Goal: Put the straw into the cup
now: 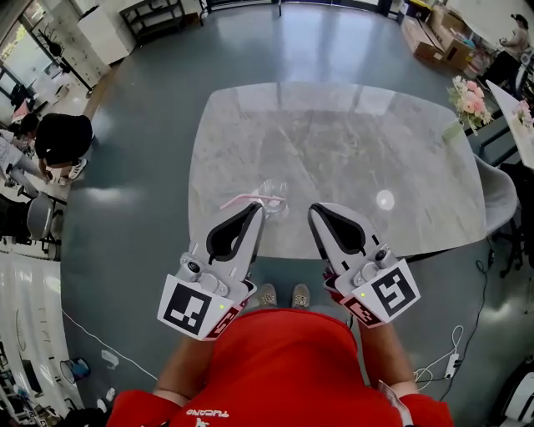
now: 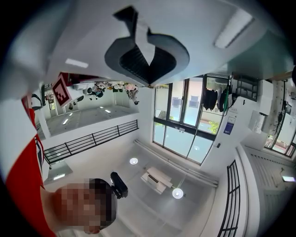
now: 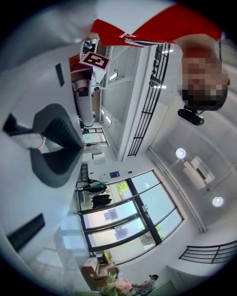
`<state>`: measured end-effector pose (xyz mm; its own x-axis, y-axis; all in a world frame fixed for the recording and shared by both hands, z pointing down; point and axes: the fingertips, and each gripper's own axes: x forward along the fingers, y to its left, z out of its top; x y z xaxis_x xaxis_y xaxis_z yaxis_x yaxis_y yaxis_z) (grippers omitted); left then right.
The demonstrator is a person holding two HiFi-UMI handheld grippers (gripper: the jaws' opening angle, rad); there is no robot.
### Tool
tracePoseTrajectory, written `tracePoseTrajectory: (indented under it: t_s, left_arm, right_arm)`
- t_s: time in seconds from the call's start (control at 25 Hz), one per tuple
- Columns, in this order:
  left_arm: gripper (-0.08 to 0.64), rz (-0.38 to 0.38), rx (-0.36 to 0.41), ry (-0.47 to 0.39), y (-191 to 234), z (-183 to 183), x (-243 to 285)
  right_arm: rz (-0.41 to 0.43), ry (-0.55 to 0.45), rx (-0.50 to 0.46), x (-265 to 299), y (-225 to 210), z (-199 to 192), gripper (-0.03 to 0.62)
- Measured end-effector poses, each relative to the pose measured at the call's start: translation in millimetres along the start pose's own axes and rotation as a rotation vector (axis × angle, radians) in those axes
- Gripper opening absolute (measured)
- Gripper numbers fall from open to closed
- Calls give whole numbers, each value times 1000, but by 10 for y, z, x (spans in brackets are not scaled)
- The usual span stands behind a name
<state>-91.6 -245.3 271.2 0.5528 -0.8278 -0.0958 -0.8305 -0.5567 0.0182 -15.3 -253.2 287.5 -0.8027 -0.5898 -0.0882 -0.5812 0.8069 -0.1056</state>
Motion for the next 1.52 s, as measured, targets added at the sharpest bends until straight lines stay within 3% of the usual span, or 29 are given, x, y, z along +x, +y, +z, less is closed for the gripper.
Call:
tracePoseTrajectory:
  t_s: [1.52]
  left_arm:
    - [5, -17, -49, 2, -56, -95, -159]
  right_arm:
    - [-25, 48, -84, -92, 203, 9, 1]
